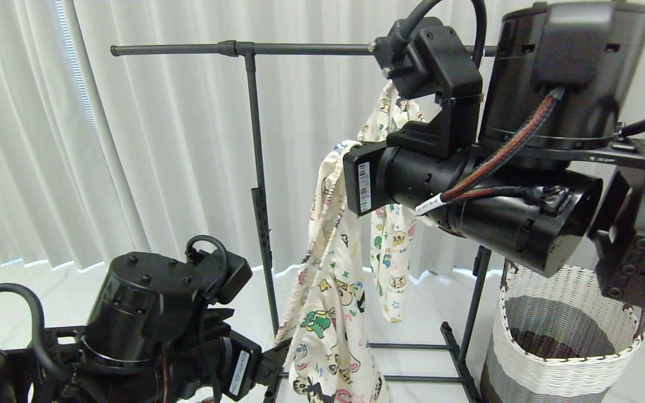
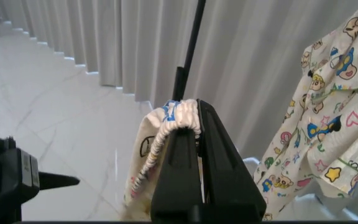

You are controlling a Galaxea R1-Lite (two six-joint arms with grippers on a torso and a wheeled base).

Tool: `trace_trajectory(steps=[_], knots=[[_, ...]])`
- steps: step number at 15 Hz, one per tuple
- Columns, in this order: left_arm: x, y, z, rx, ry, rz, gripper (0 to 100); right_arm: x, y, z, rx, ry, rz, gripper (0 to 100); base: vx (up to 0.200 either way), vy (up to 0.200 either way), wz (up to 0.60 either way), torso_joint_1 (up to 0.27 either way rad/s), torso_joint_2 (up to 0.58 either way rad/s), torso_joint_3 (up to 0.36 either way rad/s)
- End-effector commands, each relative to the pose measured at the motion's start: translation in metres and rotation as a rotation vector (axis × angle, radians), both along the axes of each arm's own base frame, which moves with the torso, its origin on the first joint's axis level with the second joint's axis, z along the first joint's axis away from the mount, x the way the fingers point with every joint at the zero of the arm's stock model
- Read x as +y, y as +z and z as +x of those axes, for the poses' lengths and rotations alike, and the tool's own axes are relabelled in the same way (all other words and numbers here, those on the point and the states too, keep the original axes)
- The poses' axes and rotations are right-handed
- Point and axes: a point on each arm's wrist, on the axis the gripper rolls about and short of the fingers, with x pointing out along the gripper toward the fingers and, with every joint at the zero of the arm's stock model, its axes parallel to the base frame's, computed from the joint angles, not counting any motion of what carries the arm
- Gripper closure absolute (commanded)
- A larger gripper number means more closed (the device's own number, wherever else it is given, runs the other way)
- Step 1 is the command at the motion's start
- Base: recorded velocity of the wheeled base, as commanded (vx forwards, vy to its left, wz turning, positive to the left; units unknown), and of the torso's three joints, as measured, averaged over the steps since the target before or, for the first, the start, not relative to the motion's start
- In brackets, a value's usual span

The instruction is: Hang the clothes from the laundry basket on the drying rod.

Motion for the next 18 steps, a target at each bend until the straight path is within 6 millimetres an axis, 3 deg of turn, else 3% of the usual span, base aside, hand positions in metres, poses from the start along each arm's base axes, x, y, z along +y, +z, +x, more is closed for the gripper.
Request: trace_trajectory(steps=[1,4,5,7,10,14,18], knots=[[0.004,-0.001,-0.005,0.003,0.0,0.002,0,-0.009,0.008,-0.001,-0.012,-0.012,0.021,100,0.0,0.0,0.0,0.0,0.0,0.0],[0.008,0.005,-0.009,-0.033,0.001,-0.026,0,-0.019,0.004,0.008,-0.006,-0.052,0.006,100,0.0,0.0,0.0,0.0,0.0,0.0],[0.009,0.006,-0.011,-0.044,-0.001,-0.035,100,-0.023,0.003,0.01,-0.003,-0.064,0.002,100,0.0,0.0,0.0,0.0,0.0,0.0],[0.013,0.007,-0.015,-0.065,0.003,-0.043,100,-0.038,0.0,0.017,-0.002,-0.112,-0.016,100,0.0,0.0,0.0,0.0,0.0,0.0],[0.018,0.037,-0.022,-0.209,-0.021,-0.117,100,-0.083,-0.008,0.019,0.021,-0.22,-0.094,100,0.0,0.0,0.0,0.0,0.0,0.0],[0.014,0.1,-0.018,-0.256,-0.037,-0.147,100,-0.138,-0.01,-0.019,0.092,-0.247,-0.185,100,0.0,0.0,0.0,0.0,0.0,0.0],[0.015,0.178,-0.025,-0.218,-0.165,-0.211,100,-0.163,0.009,-0.044,0.087,-0.236,-0.181,100,0.0,0.0,0.0,0.0,0.0,0.0]])
